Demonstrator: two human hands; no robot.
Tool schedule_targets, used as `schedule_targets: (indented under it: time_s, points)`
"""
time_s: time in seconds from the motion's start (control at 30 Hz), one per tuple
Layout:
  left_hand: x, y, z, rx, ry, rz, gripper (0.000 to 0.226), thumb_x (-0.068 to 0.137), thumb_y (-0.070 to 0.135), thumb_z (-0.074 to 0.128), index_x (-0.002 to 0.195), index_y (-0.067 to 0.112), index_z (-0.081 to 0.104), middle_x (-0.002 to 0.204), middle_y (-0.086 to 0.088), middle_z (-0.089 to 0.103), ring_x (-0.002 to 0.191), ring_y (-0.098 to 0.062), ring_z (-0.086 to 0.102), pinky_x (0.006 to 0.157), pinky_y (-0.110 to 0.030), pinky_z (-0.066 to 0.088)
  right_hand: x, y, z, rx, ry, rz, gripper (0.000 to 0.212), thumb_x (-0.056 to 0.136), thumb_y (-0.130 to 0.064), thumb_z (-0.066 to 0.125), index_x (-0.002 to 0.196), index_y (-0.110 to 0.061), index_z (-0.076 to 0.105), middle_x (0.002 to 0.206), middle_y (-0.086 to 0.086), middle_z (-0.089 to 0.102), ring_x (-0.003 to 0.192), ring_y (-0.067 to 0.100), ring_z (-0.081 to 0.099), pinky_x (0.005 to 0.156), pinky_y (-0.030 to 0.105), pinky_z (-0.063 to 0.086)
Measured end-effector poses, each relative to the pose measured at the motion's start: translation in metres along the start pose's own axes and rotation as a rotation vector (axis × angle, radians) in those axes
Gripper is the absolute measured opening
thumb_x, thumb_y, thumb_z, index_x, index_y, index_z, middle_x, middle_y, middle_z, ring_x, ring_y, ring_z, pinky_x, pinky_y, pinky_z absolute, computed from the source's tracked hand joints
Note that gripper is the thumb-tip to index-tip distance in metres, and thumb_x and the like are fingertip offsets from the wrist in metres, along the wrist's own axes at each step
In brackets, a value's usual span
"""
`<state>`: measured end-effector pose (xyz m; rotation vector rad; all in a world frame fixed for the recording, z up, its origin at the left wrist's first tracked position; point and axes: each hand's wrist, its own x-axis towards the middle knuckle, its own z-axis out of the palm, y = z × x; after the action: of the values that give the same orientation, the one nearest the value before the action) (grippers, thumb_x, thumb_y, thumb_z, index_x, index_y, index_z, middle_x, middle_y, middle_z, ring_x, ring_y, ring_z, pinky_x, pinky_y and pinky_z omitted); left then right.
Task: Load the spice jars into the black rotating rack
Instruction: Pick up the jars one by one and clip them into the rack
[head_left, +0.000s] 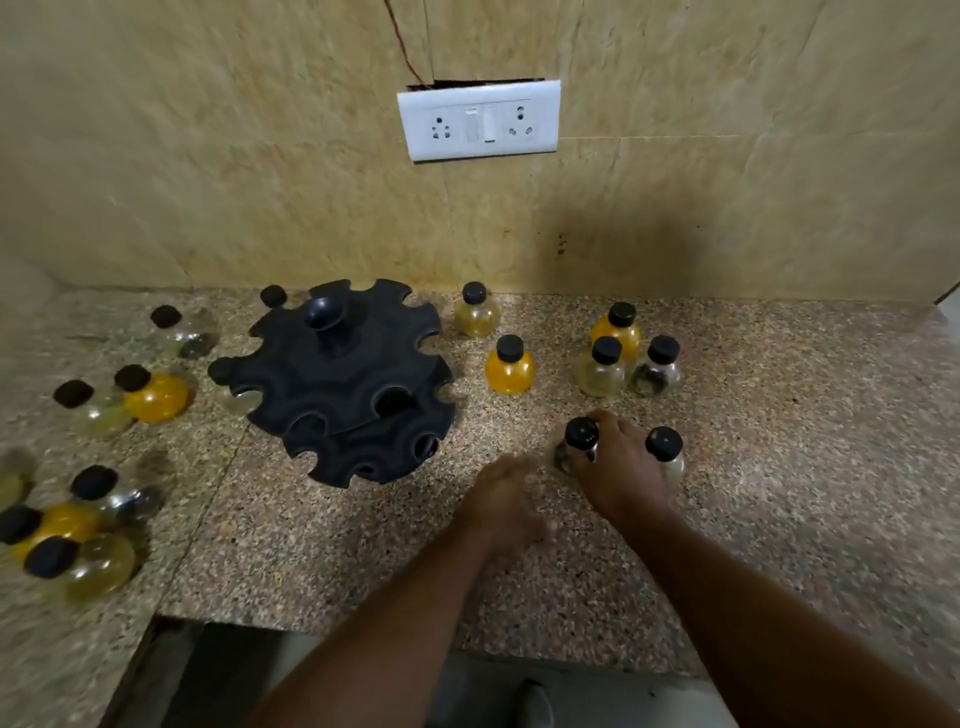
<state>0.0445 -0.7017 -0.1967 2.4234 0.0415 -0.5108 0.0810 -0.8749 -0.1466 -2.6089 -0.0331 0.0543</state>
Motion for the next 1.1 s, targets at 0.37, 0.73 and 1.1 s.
schedule_targets:
  time_s: [0.37, 0.73, 1.1]
  points:
    - [-0.044, -0.044, -0.044, -1.733, 0.43, -0.336, 0.044, 0.085, 0.059, 0.064, 0.075, 0.017, 0.064, 0.059, 0.006, 0.055, 0.046, -0.008, 0.049, 0.046, -0.024, 0.038, 0.004, -0.08, 0.018, -0.028, -0.236, -0.509, 0.058, 0.078, -0.058, 0.068, 0.126, -0.026, 0.058, 0.113, -0.002, 0.07, 0.1, 0.022, 0.067, 0.078, 0.036, 0.053]
    - [-0.061, -0.074, -0.064, -1.534, 0.548, -0.395, 0.023, 0.091, 0.034, 0.072, 0.094, 0.011, 0.072, 0.065, -0.003, 0.055, 0.047, -0.011, 0.045, 0.042, -0.025, 0.034, 0.003, -0.113, 0.056, 0.001, -0.229, -0.612, 0.062, 0.082, -0.061, 0.054, 0.132, -0.023, 0.052, 0.122, 0.003, 0.061, 0.101, 0.026, 0.064, 0.078, 0.043, 0.055]
    - [-0.057, -0.077, -0.077, -1.458, 0.403, -0.345, 0.012, 0.094, 0.02, 0.069, 0.09, 0.01, 0.066, 0.067, 0.001, 0.053, 0.042, -0.003, 0.037, 0.041, -0.019, 0.034, 0.008, -0.106, 0.069, 0.226, -0.195, -0.478, 0.058, 0.083, -0.042, 0.079, 0.13, -0.018, 0.055, 0.122, 0.007, 0.057, 0.102, 0.025, 0.06, 0.083, 0.037, 0.051]
